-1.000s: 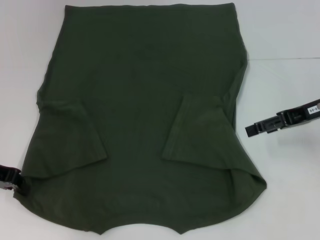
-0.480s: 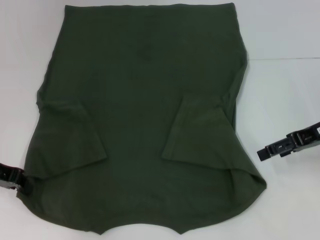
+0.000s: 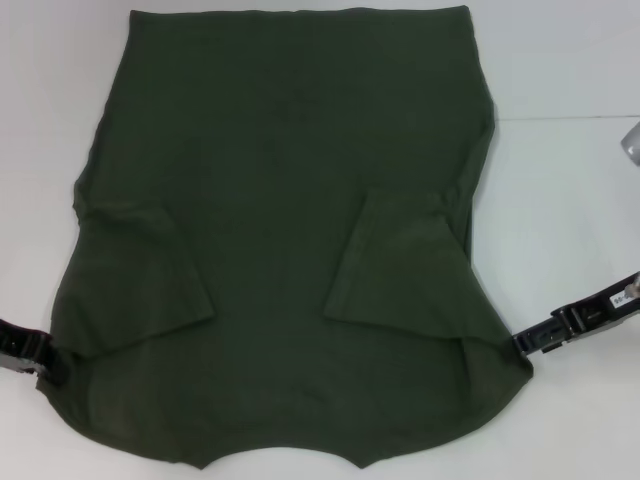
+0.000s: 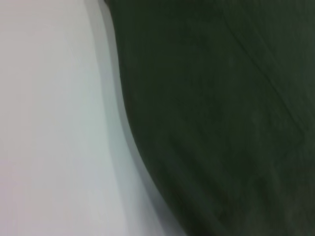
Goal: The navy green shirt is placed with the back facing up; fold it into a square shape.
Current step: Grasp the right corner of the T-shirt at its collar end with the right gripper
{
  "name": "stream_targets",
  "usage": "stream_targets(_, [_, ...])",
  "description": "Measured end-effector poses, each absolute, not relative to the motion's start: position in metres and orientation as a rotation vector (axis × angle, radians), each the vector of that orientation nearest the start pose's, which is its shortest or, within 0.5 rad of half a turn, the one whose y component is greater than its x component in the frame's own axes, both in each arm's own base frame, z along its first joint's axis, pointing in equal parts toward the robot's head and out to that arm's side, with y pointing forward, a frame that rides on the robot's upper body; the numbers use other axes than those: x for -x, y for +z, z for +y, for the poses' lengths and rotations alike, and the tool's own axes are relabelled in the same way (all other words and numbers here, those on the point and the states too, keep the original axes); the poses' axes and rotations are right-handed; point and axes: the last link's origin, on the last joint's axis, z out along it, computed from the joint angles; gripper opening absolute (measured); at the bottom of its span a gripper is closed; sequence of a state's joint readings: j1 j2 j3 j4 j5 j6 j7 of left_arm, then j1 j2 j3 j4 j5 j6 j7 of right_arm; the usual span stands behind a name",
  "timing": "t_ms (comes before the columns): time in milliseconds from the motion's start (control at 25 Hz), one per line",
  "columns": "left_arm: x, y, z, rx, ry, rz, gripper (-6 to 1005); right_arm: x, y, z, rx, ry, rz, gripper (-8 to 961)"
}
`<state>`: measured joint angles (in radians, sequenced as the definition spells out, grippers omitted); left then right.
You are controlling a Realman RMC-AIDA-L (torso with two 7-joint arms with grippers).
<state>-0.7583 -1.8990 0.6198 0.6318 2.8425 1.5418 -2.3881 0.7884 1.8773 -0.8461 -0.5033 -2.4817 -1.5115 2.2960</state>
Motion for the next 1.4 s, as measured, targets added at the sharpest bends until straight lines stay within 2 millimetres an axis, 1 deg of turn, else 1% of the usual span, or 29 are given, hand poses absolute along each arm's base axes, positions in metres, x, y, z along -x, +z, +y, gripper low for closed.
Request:
stream_targets(160, [0.317, 0.065, 0.362, 2.270, 0.359, -1.714, 38, -0.280, 0.024, 0.369, 2.548, -0.187, 1.617, 947])
stream_targets(1400, [0.314, 0.066, 0.364, 2.279, 0.360, -1.704, 37, -0.285, 0.010, 0.365, 2.552, -0.198, 1.626, 947])
